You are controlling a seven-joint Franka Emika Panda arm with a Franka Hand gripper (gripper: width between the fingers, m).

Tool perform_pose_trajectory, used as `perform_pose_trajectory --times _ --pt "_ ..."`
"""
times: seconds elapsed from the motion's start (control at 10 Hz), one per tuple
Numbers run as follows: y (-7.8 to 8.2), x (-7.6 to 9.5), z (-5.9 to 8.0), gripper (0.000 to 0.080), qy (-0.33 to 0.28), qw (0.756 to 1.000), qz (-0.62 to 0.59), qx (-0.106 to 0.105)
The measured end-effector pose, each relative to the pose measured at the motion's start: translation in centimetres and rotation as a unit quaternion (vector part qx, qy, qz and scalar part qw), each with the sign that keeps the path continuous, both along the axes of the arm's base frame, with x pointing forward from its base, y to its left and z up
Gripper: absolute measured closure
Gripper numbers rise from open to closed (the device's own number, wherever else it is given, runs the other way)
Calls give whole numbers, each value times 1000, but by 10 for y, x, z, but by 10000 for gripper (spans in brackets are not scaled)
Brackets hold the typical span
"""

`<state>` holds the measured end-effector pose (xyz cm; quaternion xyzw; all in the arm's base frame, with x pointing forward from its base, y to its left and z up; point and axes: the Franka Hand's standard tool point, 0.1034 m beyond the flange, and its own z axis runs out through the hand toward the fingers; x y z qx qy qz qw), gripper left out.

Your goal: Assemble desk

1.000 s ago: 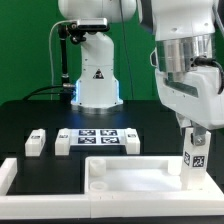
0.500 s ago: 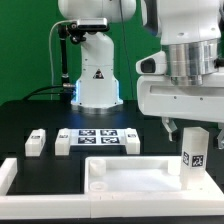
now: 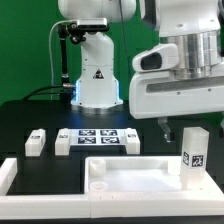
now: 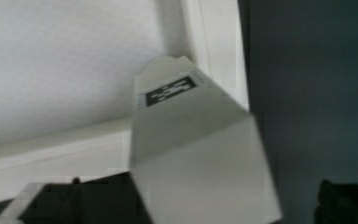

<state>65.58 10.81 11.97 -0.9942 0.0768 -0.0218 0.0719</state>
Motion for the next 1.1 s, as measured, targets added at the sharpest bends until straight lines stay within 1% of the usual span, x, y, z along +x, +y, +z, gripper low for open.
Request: perform_pose_trajectory --times 0.1,0.2,0.3,0.4,0.5,0.6,0.7,0.9,1.1 --pt "6 -3 -2 150 -5 1000 13 -3" --pt "5 -3 -3 170 -3 1000 5 -2" --pt "5 -3 -3 330 -2 1000 -7 -2" --pt "4 -3 -3 330 -2 1000 -6 -2" --pt "1 -2 -3 498 -2 1000 -11 -4" --pt "0 -1 -3 498 4 998 -61 -2" --pt "-1 -1 -3 496 7 996 -87 0" --pt "-3 0 -3 496 18 982 -190 5" --pt "-5 1 -2 496 35 943 -330 10"
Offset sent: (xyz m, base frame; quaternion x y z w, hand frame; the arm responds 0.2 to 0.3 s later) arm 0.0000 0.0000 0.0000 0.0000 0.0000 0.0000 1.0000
